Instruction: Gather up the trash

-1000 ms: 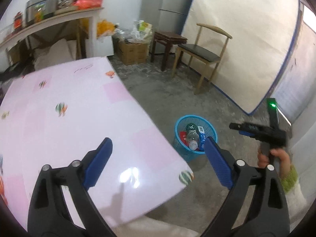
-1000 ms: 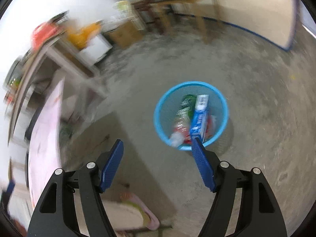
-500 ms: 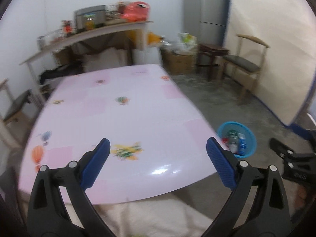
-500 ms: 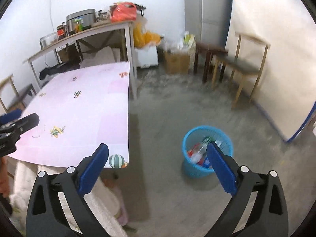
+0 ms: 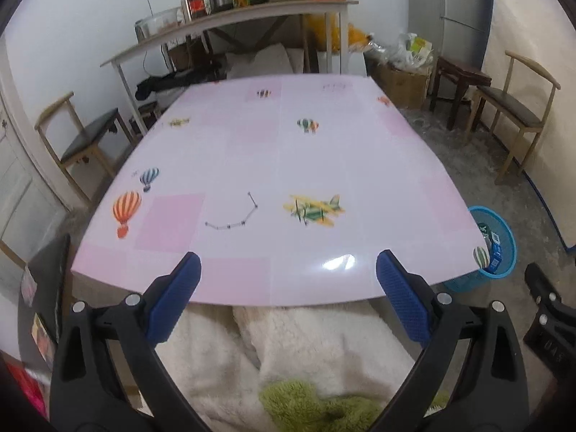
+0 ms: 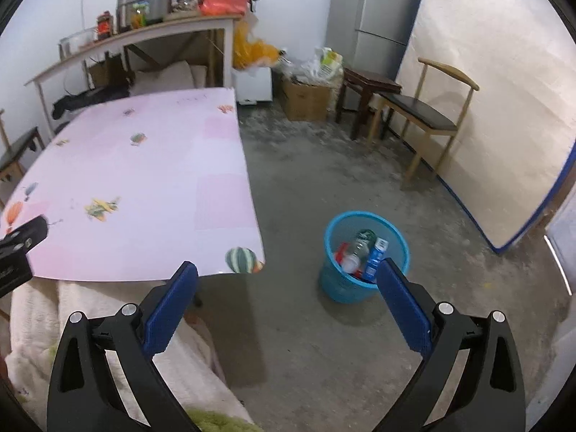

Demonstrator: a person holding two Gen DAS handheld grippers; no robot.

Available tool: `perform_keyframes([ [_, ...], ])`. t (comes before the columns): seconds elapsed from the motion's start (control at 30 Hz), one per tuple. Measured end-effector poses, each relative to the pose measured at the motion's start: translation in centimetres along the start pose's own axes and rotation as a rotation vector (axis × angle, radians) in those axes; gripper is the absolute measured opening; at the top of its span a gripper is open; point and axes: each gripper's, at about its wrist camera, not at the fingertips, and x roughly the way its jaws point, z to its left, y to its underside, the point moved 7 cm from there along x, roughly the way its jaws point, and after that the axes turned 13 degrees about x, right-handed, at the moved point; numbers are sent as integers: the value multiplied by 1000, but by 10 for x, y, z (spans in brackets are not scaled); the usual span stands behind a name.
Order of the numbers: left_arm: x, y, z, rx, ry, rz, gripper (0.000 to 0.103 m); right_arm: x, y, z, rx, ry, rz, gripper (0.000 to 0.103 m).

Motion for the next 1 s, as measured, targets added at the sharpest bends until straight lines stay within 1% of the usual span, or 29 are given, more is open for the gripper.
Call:
perform_keyframes([
  [0.13,7,5,-3,5,-8,24,94,4,1,-9,7,37,5,96],
  [0.3,10,7,-4,-5,-19,31,94,11,3,-17,22,61,21,96],
  [0.77,20,6,-10,14,-6,58,94,19,1,-18,25,72,40,96],
  [1.0,21,5,-10,18,-6,58,94,21,2,-18,29,71,48,96],
])
